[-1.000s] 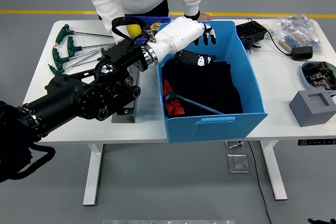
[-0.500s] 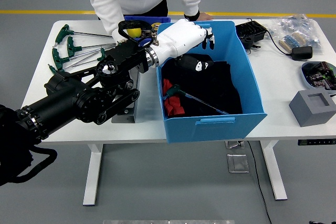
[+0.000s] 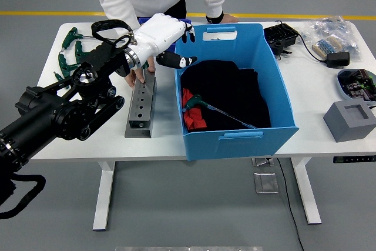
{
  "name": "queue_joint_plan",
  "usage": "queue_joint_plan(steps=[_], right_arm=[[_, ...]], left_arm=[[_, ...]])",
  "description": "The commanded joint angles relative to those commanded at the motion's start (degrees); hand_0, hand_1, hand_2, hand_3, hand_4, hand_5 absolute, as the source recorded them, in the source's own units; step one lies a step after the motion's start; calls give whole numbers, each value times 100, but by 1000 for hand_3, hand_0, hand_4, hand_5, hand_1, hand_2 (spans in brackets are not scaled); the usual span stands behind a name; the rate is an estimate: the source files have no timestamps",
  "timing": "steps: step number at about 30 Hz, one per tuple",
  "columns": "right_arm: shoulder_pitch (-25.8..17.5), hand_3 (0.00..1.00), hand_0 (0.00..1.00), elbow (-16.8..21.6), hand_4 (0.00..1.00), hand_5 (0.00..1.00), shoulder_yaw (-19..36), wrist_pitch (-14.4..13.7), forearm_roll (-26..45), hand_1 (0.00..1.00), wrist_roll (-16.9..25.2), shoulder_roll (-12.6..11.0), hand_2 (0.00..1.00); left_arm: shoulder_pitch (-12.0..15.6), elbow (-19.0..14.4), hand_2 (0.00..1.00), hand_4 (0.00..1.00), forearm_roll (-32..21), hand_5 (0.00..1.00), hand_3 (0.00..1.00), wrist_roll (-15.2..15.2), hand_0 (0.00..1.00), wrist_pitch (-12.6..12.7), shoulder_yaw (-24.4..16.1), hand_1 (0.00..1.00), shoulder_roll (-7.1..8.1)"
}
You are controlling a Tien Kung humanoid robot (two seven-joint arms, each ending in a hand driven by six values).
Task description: Lift tool from toolbox,place it in box,lift tool from toolbox,place it in box
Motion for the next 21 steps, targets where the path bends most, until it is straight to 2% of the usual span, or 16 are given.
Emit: queue_joint_plan(steps=[4,5,6,10,12,16,17,21], right_arm=[[-33,538,663,-4,790,601,11,-2,3,606,1,14,674],[-37,537,662,-5,789,601,14,-3,-2,606,2,18,674],[-42,537,662,-5,789,601,9,-5,0,606,6,20,674],[-61,537,662,-8,789,601,16,-9,7,606,9,31,674],[-72,537,660,-10,789,601,24,-12,4,606,11,38,674],[-81,537,660,-12,789,601,44,-12,-32,606,4,49,674],[-83,537,657,-11,788,600,45,-12,-39,605,3,52,673],[-83,537,657,-10,788,600,47,-14,-58,605,0,60,673]], left_arm=[[432,-451,506,754,-334,501,587,293,344,114,-558,454,186],[546,-580,470,759,-424,516,594,376,303,152,-708,390,231],[655,-705,470,759,-522,516,594,466,303,194,-854,390,271],[1012,-1098,470,759,-1177,516,594,864,303,421,-1208,390,406],[1199,-1290,465,763,-1660,527,598,1169,284,530,-1229,375,473],[1456,-1525,465,763,-2618,527,598,1756,284,539,-1125,375,520],[1498,-1546,483,740,-2878,557,619,1864,276,551,-1105,383,514],[1595,-1546,483,740,-3809,557,619,2117,276,651,-1051,383,491]])
